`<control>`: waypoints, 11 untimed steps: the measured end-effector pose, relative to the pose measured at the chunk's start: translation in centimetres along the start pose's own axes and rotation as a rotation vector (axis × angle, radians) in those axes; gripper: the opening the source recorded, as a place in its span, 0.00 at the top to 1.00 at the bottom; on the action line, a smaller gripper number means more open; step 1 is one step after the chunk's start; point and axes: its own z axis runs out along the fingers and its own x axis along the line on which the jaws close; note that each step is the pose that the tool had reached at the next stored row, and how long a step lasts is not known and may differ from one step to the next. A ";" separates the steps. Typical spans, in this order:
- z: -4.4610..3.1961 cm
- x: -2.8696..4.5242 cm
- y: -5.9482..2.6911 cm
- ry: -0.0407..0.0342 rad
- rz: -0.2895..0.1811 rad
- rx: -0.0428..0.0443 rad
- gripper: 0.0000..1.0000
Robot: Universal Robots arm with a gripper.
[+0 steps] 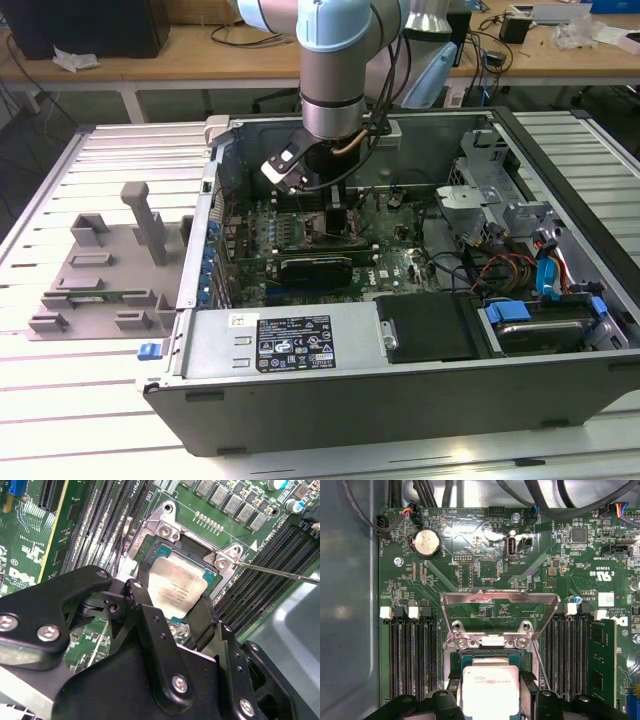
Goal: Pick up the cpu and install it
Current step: 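Place the cpu into insertion slot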
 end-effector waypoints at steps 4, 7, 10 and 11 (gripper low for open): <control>0.00 -0.06 0.00 -0.0062 0.005 0.0001 0.45; 0.00 -0.04 0.00 -0.0203 0.005 0.0000 0.45; 0.01 -0.03 0.00 -0.0213 0.000 -0.0002 0.45; 0.01 -0.01 0.00 -0.0214 -0.003 -0.0002 0.45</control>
